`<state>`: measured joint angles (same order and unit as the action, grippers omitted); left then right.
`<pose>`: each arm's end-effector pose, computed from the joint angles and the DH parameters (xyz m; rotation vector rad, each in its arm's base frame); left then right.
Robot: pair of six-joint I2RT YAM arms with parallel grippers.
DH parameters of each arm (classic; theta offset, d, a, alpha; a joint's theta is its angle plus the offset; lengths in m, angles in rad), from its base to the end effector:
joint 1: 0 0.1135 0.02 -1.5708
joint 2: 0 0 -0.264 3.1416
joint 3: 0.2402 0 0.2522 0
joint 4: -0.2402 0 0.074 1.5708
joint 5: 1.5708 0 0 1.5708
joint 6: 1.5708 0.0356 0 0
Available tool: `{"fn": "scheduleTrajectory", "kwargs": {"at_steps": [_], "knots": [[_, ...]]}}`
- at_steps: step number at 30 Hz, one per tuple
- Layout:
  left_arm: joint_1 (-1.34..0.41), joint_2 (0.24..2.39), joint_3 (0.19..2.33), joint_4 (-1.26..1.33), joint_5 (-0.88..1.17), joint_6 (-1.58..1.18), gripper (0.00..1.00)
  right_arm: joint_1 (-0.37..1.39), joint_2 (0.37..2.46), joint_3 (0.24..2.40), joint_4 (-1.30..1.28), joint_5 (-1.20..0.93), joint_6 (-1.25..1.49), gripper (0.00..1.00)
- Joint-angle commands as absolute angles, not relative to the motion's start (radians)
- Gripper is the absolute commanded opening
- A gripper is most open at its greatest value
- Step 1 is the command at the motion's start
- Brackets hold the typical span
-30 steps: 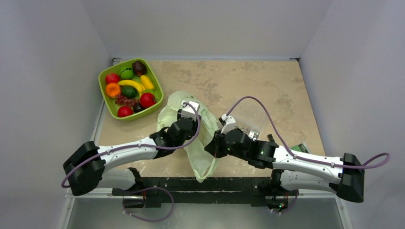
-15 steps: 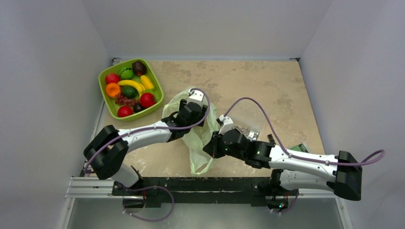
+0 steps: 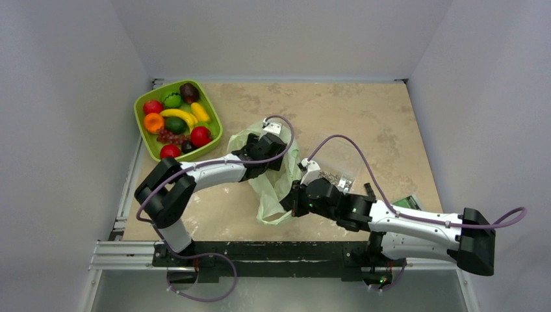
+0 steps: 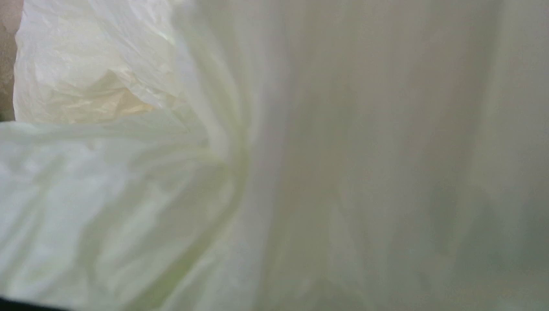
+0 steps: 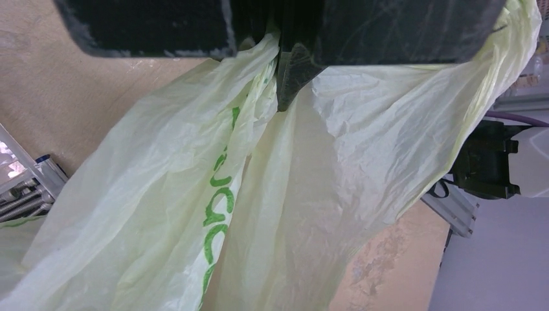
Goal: Take the fake fruits out of the plastic bag
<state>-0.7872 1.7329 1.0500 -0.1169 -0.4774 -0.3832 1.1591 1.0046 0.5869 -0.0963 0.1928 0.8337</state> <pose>0.2686 -0.2464 0.1902 0.2339 2.2498 -0.0480 0.0949 0.2002 0.2382 -0.2375 2.2257 0.9778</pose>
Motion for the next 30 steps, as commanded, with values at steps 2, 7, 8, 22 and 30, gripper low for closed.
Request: {"fn": "scheduleTrajectory", "kwargs": {"at_steps": [2, 7, 8, 22, 30], "knots": [[-0.746, 1.768, 1.072, -0.156, -0.464, -0.385, 0.75, 1.166, 0.968, 0.576, -0.081, 0.186, 0.841, 0.0], [-0.746, 1.72, 1.064, -0.156, -0.425, -0.364, 0.49, 1.166, 0.976, 0.581, -0.094, 0.195, 0.836, 0.0], [-0.746, 1.703, 1.059, -0.158, -0.412, -0.362, 0.41, 1.166, 0.977, 0.58, -0.096, 0.197, 0.835, 0.0], [-0.746, 1.311, 0.838, -0.207, -0.109, -0.445, 0.09, 1.166, 1.001, 0.564, -0.082, 0.227, 0.835, 0.0], [-0.746, 1.049, 0.722, -0.264, 0.144, -0.57, 0.06, 1.166, 1.026, 0.559, -0.065, 0.223, 0.844, 0.0]]}}
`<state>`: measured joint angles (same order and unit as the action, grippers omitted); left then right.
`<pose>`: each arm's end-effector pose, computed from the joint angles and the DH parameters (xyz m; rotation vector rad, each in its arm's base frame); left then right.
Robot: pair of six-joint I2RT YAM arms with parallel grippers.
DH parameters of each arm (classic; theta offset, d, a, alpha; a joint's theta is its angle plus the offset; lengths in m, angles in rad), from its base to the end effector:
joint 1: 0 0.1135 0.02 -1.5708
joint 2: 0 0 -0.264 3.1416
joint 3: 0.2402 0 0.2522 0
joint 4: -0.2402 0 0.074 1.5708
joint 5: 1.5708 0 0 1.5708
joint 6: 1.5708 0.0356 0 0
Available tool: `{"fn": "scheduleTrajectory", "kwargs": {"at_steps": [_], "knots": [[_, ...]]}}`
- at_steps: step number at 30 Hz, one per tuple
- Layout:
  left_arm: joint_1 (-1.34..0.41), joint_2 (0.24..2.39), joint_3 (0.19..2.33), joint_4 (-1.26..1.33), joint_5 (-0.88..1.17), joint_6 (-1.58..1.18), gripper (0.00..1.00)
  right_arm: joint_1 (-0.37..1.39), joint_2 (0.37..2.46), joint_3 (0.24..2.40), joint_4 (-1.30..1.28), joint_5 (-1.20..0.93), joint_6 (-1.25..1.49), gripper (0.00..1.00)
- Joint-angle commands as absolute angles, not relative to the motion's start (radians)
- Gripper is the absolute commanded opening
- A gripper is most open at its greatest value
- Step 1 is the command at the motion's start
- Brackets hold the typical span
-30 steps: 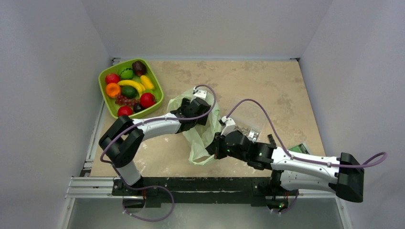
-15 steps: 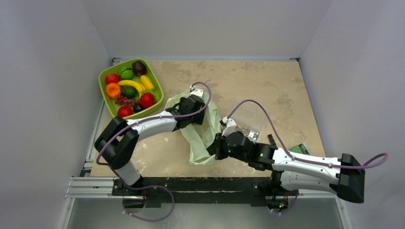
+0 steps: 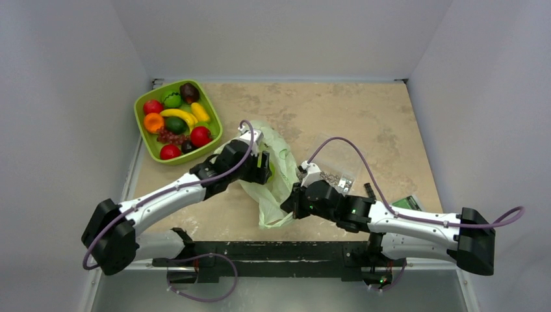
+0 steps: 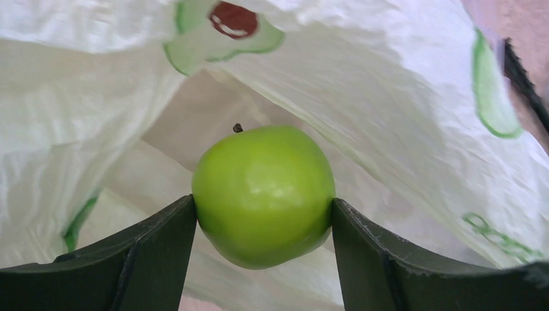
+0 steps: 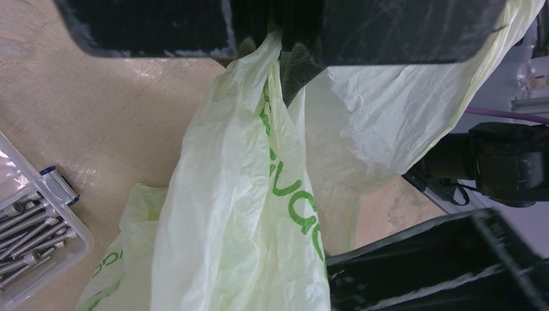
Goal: Take the fake fruits out of the plastic bag
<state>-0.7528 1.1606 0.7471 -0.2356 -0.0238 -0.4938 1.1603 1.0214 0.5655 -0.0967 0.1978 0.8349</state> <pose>0.1833 -0.1706 0.2459 0.2837 2.2833 -0.6446 0.0947 0.2000 0.2275 -0.2433 2.2570 0.9410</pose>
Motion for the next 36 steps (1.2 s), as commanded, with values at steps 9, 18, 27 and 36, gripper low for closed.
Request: {"fn": "scheduleTrajectory", "kwargs": {"at_steps": [9, 18, 27, 36], "knots": [[-0.746, 0.799, 0.728, -0.485, 0.321, -0.561, 0.04, 1.166, 1.008, 0.551, -0.063, 0.227, 0.857, 0.0], [-0.746, 0.59, 0.931, -0.792, -0.063, -0.466, 0.0, 1.166, 1.024, 0.575, -0.078, 0.217, 0.847, 0.0], [-0.717, 0.675, 1.063, -0.797, -0.693, -0.392, 0.0, 1.166, 1.033, 0.584, -0.076, 0.219, 0.84, 0.0], [-0.308, 0.941, 1.06, -0.548, -0.621, -0.466, 0.0, 1.166, 1.045, 0.61, -0.09, 0.21, 0.832, 0.0]]}}
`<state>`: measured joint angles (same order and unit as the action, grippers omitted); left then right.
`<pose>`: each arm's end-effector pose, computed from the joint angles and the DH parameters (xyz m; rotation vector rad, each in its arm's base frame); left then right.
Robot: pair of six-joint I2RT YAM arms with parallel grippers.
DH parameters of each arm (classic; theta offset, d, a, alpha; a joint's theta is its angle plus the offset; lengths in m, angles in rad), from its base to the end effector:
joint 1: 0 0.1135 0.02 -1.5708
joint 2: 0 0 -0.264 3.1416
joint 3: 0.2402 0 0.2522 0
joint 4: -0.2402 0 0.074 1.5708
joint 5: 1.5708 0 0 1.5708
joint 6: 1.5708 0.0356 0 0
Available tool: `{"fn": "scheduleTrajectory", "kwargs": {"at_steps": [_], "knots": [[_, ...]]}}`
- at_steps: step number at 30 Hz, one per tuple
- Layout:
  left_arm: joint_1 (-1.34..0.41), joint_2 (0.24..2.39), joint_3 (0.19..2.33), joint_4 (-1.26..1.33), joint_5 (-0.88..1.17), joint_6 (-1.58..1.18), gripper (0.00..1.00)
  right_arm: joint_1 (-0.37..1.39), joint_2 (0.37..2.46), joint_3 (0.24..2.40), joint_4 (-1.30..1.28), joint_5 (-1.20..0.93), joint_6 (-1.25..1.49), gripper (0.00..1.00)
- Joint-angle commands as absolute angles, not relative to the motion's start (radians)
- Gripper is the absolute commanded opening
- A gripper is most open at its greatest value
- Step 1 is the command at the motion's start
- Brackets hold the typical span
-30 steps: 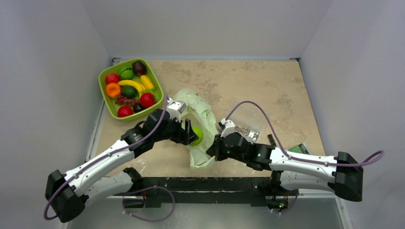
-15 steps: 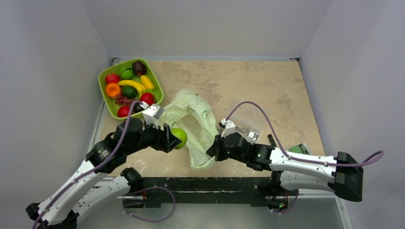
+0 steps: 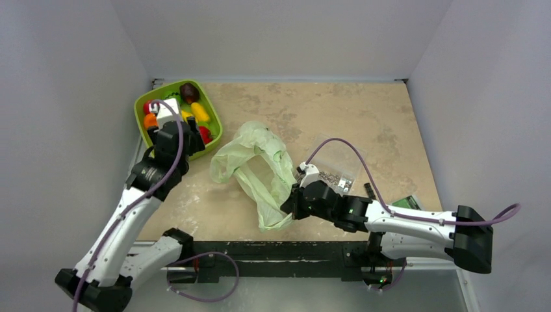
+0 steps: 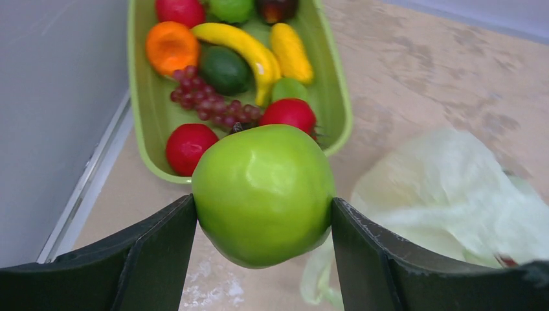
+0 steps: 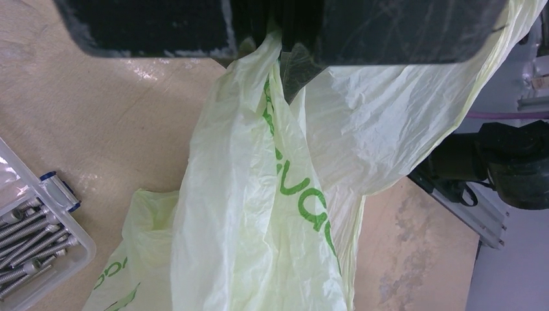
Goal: Take the fake fruits out of the plastic bag
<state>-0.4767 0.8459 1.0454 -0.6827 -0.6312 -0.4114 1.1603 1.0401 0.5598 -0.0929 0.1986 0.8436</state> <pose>0.1555 -0.0567 0.3707 -0.3159 1.9302 0.0674 0.0954 0.2015 0.2222 -0.2379 2.2767 0.9264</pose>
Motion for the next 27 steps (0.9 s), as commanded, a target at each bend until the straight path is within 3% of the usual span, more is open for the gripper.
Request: {"fn": "scheduleTrajectory", "kwargs": {"at_steps": [1, 7, 14, 16, 19, 20, 24, 27], "knots": [[-0.267, 0.985, 1.076, -0.544, -0.59, -0.479, 0.0, 1.166, 1.045, 0.61, -0.089, 0.209, 0.831, 0.0], [-0.054, 1.226, 1.118, -0.486, -0.378, -0.507, 0.0, 1.166, 1.059, 0.608, -0.084, 0.203, 0.836, 0.0], [0.206, 1.449, 1.167, -0.461, 0.023, -0.594, 0.0, 1.165, 1.086, 0.621, -0.071, 0.191, 0.831, 0.0], [0.234, 1.471, 1.167, -0.461, 0.035, -0.587, 0.0, 1.166, 1.089, 0.623, -0.064, 0.197, 0.832, 0.0], [0.254, 1.5, 1.162, -0.456, 0.031, -0.585, 0.27, 1.166, 1.095, 0.622, -0.057, 0.201, 0.838, 0.0], [0.258, 1.513, 1.173, -0.475, 0.03, -0.587, 0.44, 1.166, 1.099, 0.623, -0.054, 0.202, 0.838, 0.0], [0.258, 1.518, 1.172, -0.48, 0.032, -0.577, 0.97, 1.166, 1.118, 0.631, -0.051, 0.205, 0.833, 0.0], [0.253, 1.498, 1.172, -0.48, 0.061, -0.578, 1.0, 1.166, 1.122, 0.635, -0.052, 0.201, 0.831, 0.0]]}}
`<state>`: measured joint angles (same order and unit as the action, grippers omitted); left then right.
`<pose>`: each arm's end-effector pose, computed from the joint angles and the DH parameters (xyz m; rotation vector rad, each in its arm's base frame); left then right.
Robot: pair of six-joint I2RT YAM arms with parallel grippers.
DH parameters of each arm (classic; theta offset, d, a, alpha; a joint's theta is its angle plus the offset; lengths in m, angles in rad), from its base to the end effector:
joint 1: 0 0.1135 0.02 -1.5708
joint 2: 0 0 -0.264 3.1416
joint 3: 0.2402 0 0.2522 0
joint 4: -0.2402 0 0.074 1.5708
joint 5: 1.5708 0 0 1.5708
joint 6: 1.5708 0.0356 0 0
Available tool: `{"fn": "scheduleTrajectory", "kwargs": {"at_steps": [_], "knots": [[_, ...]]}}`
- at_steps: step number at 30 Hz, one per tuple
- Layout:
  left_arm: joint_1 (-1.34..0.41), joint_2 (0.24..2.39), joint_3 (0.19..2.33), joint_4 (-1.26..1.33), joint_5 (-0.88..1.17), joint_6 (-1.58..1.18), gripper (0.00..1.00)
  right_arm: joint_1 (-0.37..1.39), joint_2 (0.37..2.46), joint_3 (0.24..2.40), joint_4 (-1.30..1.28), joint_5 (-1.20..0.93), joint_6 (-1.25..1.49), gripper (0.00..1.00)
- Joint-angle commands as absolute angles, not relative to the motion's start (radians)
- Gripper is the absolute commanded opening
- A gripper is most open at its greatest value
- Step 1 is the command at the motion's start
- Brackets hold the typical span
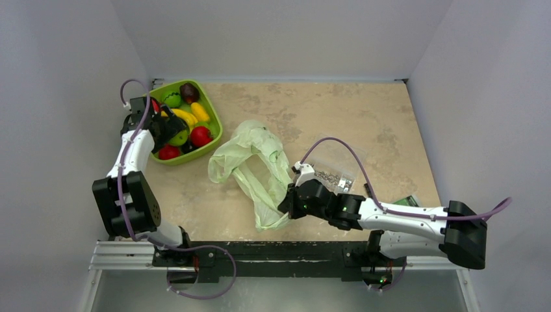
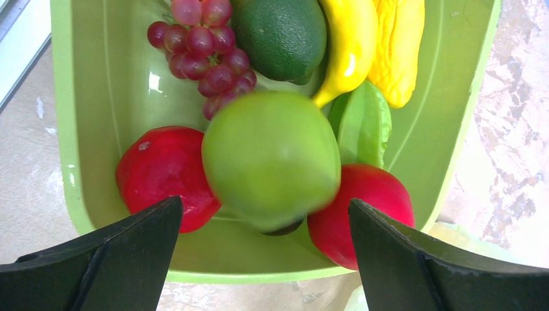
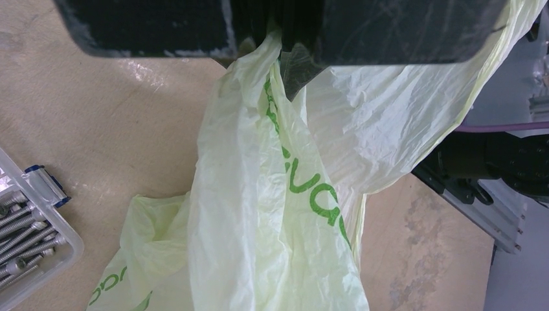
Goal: Take the fake fruits out of the plastic bag
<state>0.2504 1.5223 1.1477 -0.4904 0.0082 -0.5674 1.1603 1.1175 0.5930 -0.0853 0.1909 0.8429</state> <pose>0.3181 0.0810 0.2600 -0.9674 2.2418 -0.1518 0.1003 0.2135 0.2177 -0.2524 2.3102 0.8993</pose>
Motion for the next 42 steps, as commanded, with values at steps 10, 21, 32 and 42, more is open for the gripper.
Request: {"fn": "scheduleTrajectory", "kwargs": {"at_steps": [10, 21, 32, 42], "knots": [[0.046, 1.212, 1.083, -0.557, -0.066, -0.421, 0.96, 1.166, 1.116, 0.65, -0.044, 0.182, 0.827, 0.0], [-0.192, 0.657, 0.759, -0.549, 0.24, -0.491, 0.8, 1.166, 1.081, 0.645, -0.006, 0.135, 0.819, 0.0], [-0.512, 0.399, 0.591, -0.445, 0.293, -0.51, 0.56, 1.166, 0.967, 0.668, -0.085, 0.046, 0.798, 0.0], [-0.934, 0.726, 0.766, -0.402, -0.066, -0.386, 0.5, 1.166, 0.919, 0.675, -0.145, 0.028, 0.778, 0.0]]}}
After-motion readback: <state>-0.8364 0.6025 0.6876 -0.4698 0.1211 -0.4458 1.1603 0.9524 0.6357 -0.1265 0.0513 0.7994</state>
